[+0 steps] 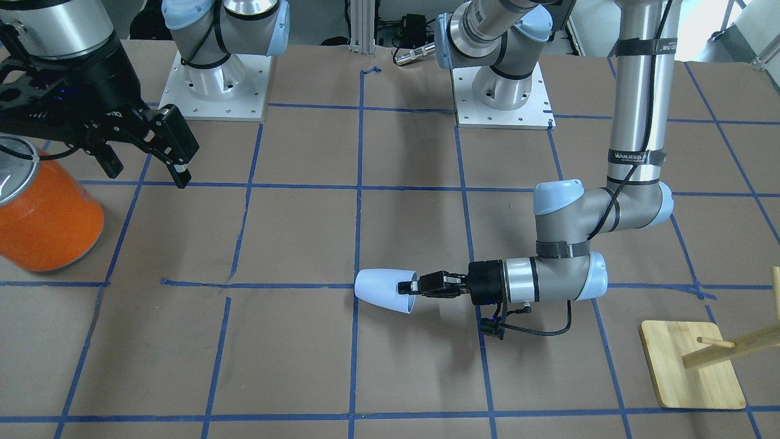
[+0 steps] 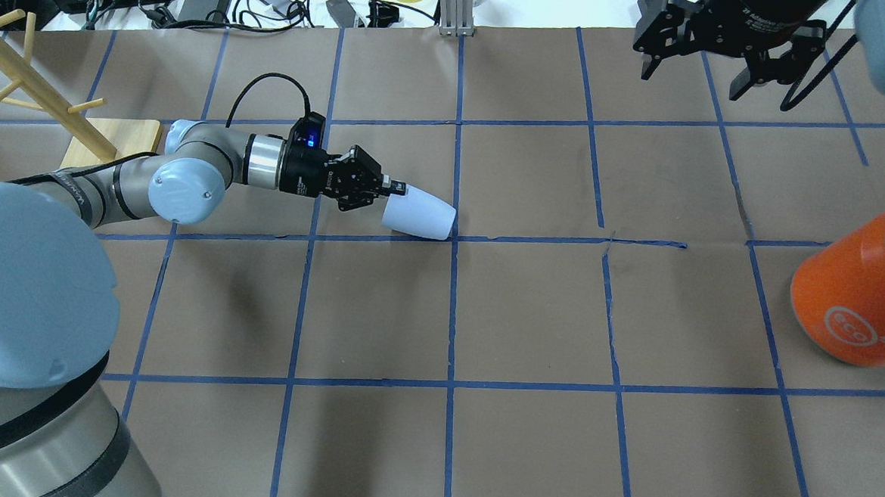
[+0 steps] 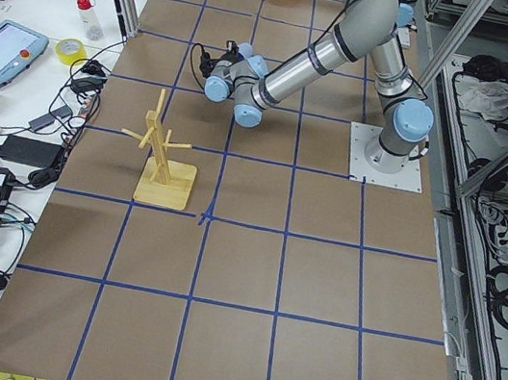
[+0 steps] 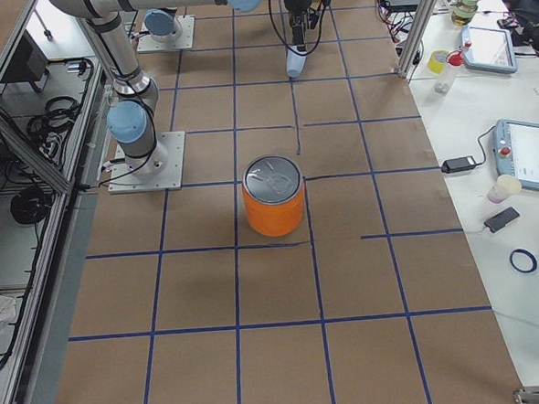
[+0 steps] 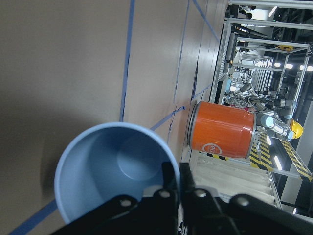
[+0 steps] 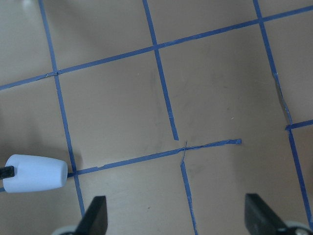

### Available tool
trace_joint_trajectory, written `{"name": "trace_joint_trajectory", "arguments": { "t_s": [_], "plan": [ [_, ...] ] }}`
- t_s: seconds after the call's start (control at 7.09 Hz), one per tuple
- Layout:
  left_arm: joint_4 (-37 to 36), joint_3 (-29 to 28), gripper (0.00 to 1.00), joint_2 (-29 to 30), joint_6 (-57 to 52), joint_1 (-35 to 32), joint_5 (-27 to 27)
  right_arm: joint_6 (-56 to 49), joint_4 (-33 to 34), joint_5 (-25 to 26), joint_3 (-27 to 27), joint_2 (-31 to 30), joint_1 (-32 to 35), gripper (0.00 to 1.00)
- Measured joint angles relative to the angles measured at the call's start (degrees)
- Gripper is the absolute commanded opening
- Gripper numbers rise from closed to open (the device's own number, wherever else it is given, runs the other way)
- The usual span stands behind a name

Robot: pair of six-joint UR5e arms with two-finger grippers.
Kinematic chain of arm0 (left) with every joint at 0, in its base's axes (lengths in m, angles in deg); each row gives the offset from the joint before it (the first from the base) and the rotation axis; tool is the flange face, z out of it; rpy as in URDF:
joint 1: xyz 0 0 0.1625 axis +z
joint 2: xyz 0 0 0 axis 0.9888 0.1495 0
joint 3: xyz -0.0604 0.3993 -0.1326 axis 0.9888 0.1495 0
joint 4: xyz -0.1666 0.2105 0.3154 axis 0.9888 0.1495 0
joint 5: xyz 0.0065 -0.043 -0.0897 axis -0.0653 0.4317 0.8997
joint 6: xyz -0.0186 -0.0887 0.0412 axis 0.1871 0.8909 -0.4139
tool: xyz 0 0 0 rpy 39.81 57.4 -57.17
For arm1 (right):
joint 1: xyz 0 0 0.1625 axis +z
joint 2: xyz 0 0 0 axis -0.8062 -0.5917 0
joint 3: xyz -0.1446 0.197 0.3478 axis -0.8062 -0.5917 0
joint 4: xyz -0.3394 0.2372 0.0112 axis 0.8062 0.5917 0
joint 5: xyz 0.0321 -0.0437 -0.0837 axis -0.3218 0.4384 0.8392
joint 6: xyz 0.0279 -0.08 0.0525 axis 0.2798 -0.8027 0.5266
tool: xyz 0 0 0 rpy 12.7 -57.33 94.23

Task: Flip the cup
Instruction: 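Grip the cup rim with the left gripper and lift it toward the wooden stand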

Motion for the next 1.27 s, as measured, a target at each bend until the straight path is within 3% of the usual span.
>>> {"name": "trace_joint_trajectory", "arguments": {
  "t_s": [0.14, 0.56, 1.13, 1.27],
  "plan": [
    [-0.94, -0.54, 0.0, -1.0, 3.56, -0.23, -1.08, 0.0, -0.04, 0.0, 0.0, 0.0, 0.0, 1.0],
    [-9.87, -5.69, 0.0, -6.59, 22.73, -1.09, -16.8, -0.01, -0.08, 0.06, 0.0, 0.06, 0.0, 1.0],
    [-12.05, -8.7, 0.0, -14.88, 23.19, -1.15, -45.43, -0.11, -0.07, 0.09, 0.0, 0.11, 0.0, 1.0],
    [-12.06, -9.31, 0.0, -15.78, 20.49, -0.73, -50.48, -0.12, 0.0, 0.09, 0.0, 0.15, 0.0, 1.0]
  ]
}}
